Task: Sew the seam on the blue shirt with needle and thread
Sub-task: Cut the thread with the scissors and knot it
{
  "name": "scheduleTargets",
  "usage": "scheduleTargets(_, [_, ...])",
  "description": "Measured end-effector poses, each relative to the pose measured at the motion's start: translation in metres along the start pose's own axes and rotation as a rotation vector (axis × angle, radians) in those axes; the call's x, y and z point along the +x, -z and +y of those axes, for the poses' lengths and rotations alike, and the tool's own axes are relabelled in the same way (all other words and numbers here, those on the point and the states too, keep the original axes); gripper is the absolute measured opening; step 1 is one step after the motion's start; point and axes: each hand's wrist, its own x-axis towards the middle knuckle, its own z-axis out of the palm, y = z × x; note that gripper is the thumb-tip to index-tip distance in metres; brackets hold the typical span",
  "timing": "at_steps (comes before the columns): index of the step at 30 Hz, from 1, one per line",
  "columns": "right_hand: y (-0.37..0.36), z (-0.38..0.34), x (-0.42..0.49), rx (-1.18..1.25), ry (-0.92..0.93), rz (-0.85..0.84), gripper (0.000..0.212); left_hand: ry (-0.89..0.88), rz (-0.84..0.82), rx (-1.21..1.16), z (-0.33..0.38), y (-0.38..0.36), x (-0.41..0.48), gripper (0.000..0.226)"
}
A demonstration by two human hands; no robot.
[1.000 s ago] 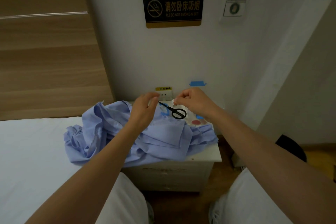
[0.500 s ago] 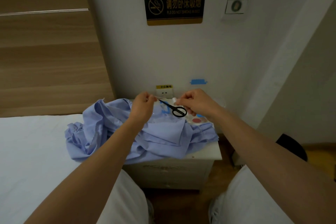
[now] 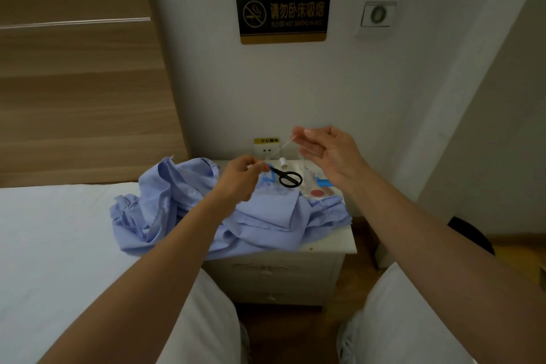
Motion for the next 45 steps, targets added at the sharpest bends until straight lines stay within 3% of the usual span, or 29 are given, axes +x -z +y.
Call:
scheduleTargets(4, [-0.006, -0.015, -0.005, 0.311, -0.003, -0.006, 0.014, 0.027, -0.342, 0.068, 0.003, -0.003, -0.013, 0.023])
scheduleTargets(7, [-0.006, -0.025, -0.009, 0.252, -0.013, 0.091, 0.013, 0.115, -0.545, 0.358, 0.009, -0.008, -0.032, 0.015])
scheduleTargets(8, [-0.005, -0.027, -0.011, 0.167, -0.018, 0.115, 0.012, 0.128, -0.560, 0.486, 0.008, -0.010, -0.035, 0.025])
scheduleTargets(11, [0.002, -0.027, -0.020, -0.113, -0.048, 0.100, 0.015, 0.004, -0.334, 0.662, 0.009, -0.010, -0.035, 0.049])
scheduleTargets(13, [0.005, -0.024, -0.026, -0.220, -0.072, 0.065, 0.017, -0.084, -0.134, 0.534, 0.010, -0.008, -0.029, 0.040])
scheduleTargets(15, [0.005, -0.020, -0.032, -0.265, -0.088, 0.022, 0.017, -0.089, -0.046, 0.396, 0.012, -0.011, -0.029, 0.031])
scheduleTargets(20, [-0.005, -0.015, -0.046, -0.291, -0.073, -0.066, 0.019, -0.069, -0.190, 0.104, 0.020, -0.026, -0.052, 0.036])
scheduleTargets(22, [-0.006, -0.014, -0.047, -0.391, -0.052, -0.083, 0.020, -0.076, -0.177, 0.052, 0.020, -0.027, -0.052, 0.036])
scheduleTargets(27, [0.004, -0.002, -0.043, -0.733, -0.092, -0.040, 0.020, -0.074, -0.065, 0.210, 0.006, -0.016, -0.047, 0.030])
scheduleTargets(32, [0.016, 0.028, -0.028, -0.833, -0.111, 0.011, 0.013, -0.001, -0.041, 0.354, -0.021, 0.000, -0.043, 0.017])
scheduleTargets(35, [0.022, 0.039, -0.021, -0.942, -0.169, -0.034, 0.023, 0.016, -0.007, 0.407, -0.029, 0.004, -0.035, 0.019])
scheduleTargets(41, [0.025, 0.058, 0.006, -1.101, -0.189, -0.134, 0.013, 0.003, 0.007, 0.576, -0.042, 0.001, -0.011, 0.017])
scheduleTargets(45, [0.024, 0.079, 0.023, -1.166, -0.194, -0.168, 0.020, -0.026, 0.020, 0.590, -0.063, -0.004, 0.007, 0.020])
